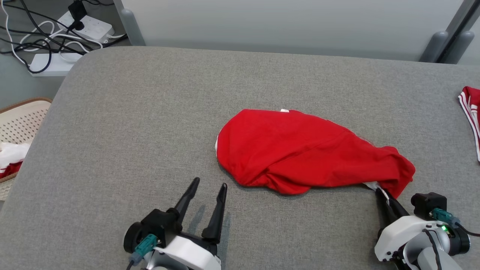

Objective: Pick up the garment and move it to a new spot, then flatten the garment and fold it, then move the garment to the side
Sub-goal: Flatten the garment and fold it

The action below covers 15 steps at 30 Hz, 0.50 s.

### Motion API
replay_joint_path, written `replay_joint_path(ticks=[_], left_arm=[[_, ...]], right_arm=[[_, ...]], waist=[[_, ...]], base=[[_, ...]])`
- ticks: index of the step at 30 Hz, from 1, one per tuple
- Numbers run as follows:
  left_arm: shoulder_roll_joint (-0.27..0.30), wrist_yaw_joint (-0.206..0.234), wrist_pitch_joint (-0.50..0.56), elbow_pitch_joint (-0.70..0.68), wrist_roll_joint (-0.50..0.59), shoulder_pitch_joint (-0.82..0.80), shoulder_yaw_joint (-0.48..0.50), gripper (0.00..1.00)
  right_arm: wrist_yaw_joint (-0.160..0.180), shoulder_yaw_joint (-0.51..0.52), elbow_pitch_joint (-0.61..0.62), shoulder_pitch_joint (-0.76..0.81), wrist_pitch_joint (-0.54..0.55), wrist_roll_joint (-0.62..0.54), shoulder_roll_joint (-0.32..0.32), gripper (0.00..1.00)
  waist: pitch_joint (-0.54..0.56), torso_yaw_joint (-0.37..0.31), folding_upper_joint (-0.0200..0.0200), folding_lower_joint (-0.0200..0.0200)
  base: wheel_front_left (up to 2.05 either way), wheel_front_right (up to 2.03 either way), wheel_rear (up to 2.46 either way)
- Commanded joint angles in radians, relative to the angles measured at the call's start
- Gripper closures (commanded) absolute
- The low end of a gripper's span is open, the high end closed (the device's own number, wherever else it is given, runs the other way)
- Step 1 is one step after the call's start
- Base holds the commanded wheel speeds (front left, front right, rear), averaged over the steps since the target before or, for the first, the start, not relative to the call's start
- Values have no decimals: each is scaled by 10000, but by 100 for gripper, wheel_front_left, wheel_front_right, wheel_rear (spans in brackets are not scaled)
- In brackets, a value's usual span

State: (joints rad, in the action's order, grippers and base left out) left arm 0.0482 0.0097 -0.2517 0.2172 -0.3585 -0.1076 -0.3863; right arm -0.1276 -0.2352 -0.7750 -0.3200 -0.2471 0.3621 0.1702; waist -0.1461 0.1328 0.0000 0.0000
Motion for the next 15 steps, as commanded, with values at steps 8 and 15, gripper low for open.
replay_joint_path(ticks=[8, 15], left_arm=[[20, -315, 776, 752, -514, -788, -744, 0], [20, -68, 1253, 1858, -688, -1623, -1429, 0]], right_arm=[[-31, -138, 349, 103, -144, -247, 217, 100], [-31, -79, 1284, 853, -145, -489, 448, 100]], waist=[[30, -195, 0, 0], [-19, -734, 0, 0]], base=[[0, 0, 0], [0, 0, 0]])
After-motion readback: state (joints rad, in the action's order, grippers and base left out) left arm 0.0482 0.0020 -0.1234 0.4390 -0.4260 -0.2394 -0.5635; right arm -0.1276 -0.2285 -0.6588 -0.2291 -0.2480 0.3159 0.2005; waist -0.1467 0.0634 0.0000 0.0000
